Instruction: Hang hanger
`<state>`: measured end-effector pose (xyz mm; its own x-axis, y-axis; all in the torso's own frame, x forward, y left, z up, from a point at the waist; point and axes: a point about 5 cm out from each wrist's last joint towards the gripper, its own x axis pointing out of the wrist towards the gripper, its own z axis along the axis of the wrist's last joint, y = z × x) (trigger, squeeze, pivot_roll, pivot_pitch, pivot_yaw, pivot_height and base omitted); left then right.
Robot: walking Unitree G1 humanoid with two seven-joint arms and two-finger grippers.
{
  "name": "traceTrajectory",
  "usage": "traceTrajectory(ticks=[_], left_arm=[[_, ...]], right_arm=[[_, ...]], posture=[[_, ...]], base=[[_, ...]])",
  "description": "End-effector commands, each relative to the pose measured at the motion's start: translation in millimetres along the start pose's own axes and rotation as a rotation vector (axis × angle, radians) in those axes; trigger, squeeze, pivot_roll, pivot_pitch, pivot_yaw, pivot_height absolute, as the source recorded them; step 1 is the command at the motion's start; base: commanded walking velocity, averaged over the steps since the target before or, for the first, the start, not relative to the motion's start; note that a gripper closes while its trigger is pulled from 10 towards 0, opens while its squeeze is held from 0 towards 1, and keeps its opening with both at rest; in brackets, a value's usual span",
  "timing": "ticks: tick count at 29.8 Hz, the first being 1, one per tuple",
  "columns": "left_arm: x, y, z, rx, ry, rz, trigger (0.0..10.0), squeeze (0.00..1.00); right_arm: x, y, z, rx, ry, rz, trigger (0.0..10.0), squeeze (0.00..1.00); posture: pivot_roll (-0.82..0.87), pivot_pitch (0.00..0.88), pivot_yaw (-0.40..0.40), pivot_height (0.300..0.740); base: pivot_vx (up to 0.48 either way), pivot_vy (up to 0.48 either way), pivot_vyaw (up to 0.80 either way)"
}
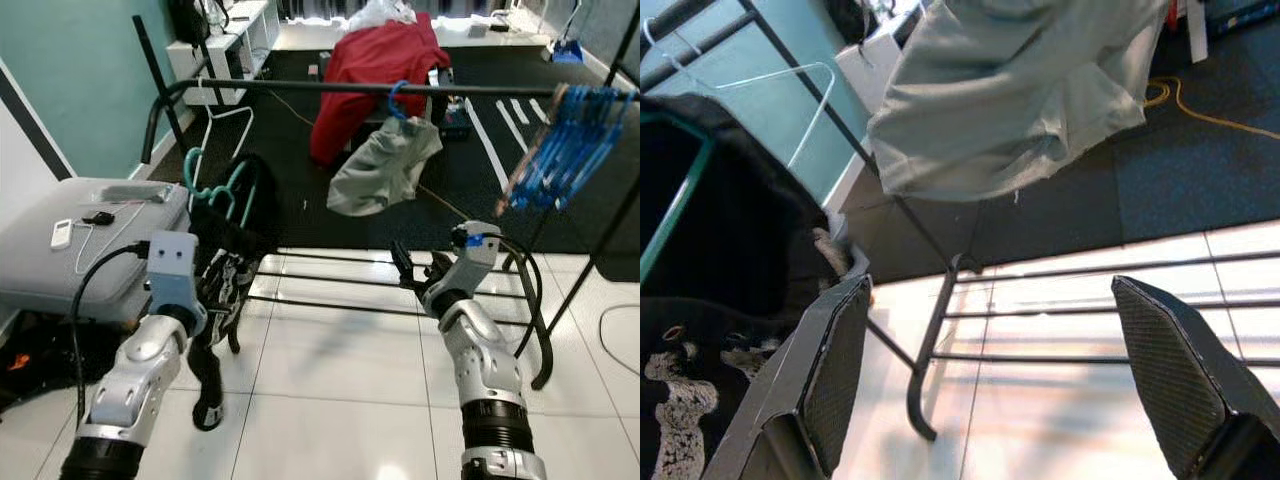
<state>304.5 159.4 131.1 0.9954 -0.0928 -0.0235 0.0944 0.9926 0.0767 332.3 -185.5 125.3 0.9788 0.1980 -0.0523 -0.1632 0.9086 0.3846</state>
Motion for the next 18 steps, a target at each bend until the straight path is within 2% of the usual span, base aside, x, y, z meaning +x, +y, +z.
traceTrajectory(ticks=[1,3,13,18], left_arm=[[2.7,-10.2,13.0,0.033,-0.076,-0.058,10.0,0.0],[4.3,-12.7,13.1,0.04,-0.074,-0.064,10.0,0.0],[7.6,-9.1,12.2,0.045,-0.064,-0.03,10.0,0.0],[8.5,-11.7,10.1,0.05,-0.055,-0.062,10.0,0.0]], right_arm=[[-2.9,-5.2,-1.8,0.004,0.015,-0.024,10.0,0.0],[-3.1,-5.6,-1.3,0.007,0.006,-0.029,10.0,0.0],[-2.8,-4.2,-1.5,-0.007,0.004,-0.027,10.0,0.0],[-1.3,-3.4,-3.5,-0.012,0.023,-0.022,10.0,0.0]], posture=[[-0.14,0.053,0.03,0.74],[-0.14,0.052,0.03,0.74],[-0.14,0.055,0.029,0.74],[-0.14,0.05,0.028,0.74]], base=[[0.405,0.0,-0.8],[0.401,0.0,-0.45],[0.403,0.0,0.0],[0.403,0.0,-0.13]])
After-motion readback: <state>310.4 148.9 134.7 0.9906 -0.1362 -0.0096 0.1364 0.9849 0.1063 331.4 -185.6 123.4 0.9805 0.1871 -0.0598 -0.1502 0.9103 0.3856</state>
